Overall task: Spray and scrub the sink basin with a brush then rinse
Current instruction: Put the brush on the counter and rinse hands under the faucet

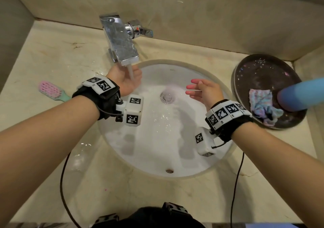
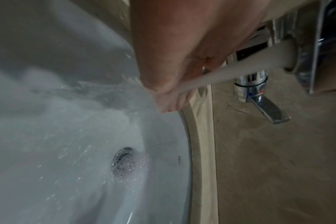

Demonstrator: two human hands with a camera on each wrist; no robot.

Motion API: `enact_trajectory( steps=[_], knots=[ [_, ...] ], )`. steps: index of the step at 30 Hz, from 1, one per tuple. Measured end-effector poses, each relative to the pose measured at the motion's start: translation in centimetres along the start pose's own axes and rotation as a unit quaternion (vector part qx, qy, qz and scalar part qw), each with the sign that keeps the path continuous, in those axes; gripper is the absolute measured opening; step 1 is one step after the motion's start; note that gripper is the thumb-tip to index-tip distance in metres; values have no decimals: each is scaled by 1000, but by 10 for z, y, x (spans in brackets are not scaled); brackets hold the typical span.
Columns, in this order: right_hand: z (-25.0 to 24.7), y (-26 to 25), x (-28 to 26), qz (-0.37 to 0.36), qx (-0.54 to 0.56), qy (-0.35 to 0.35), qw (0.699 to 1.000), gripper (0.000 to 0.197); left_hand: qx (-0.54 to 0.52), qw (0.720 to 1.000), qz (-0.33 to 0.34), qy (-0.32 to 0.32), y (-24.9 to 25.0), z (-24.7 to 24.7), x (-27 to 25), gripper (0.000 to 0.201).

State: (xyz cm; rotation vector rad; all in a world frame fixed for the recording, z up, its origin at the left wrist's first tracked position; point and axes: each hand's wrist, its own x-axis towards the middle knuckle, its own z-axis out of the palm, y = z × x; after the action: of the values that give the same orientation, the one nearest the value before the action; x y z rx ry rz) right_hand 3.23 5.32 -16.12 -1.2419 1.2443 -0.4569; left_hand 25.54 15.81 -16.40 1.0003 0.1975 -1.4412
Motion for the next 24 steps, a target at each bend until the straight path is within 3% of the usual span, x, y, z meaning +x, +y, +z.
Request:
enact_trajectory(
  steps=[6, 8, 13, 18, 21, 24],
  knots=[
    [-5, 2, -2, 1, 1, -1, 1000, 26, 64, 997, -3, -45, -3, 5, -11, 47],
    [-6, 3, -2, 1, 2, 2, 1000, 27, 88, 996, -8, -18, -3, 5, -11, 45],
    [-7, 4, -2, 3, 3, 7, 1000, 27, -21, 999, 11, 31, -1, 0, -5, 39],
    [-7, 5, -2, 4, 1, 8, 1000, 27, 102, 994, -27, -9, 0, 0, -11, 36],
    [-9, 4, -2, 3, 0, 9, 1000, 27, 184, 981, -49, 39, -1, -3, -11, 16],
    [-9, 2, -2, 1, 0, 10, 1000, 29, 236, 960, -32, 149, -3, -11, -10, 25]
  ],
)
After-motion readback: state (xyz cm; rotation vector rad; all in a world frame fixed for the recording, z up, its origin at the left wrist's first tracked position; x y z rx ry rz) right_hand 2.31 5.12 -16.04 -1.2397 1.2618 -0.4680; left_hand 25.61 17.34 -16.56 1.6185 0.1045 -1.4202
